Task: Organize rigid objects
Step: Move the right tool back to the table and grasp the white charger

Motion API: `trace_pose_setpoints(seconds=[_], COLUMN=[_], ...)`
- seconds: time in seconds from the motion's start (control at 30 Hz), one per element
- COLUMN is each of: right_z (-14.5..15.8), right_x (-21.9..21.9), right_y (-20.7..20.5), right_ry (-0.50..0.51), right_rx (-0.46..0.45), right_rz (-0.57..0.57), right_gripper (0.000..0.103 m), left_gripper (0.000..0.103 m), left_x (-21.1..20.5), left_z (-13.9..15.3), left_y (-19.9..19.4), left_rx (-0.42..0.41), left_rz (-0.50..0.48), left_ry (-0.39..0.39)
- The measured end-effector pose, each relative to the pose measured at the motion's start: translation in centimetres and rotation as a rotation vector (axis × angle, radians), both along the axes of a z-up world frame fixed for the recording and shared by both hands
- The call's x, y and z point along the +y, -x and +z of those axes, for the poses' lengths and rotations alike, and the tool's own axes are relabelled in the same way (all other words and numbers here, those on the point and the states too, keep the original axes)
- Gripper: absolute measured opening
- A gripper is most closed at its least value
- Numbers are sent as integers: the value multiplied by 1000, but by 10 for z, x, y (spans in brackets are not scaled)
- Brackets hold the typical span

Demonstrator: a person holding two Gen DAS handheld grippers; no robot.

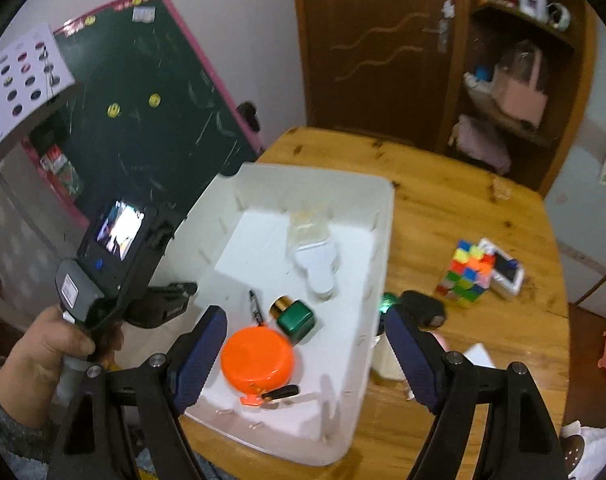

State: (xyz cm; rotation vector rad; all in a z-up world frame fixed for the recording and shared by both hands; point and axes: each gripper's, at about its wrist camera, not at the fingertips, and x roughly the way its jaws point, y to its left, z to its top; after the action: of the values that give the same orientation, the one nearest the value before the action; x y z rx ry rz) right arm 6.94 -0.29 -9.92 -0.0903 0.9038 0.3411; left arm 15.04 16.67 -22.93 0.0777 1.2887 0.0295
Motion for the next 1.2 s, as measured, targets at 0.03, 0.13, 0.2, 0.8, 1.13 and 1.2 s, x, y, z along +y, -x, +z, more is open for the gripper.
trace_pose_setpoints(seconds=[0.03,0.13,0.2,0.8,1.13,1.2], right_z=[1,4,4,-51,-106,-110], right_x=[-4,-15,-23,-143,-178,-173], right_y=[0,3,4,-10,-20,-22], right_ry=[1,-11,-5,39,64,83], right_rx=[-9,-23,-29,84,214,208], right_rz=[-13,-38,-63,-263,-276,-241], right_gripper=[82,82,82,82,82,82], left_gripper=[14,14,14,14,14,14], left_x=[0,0,0,1,0,-1], left_z=[0,1,1,0,0,0], left_y=[0,1,1,1,1,1], left_rx=[0,-6,-7,-3,0,0], left_rz=[2,8,11,15,24,24], left_ry=[-2,-11,-19,-14,-11,-13])
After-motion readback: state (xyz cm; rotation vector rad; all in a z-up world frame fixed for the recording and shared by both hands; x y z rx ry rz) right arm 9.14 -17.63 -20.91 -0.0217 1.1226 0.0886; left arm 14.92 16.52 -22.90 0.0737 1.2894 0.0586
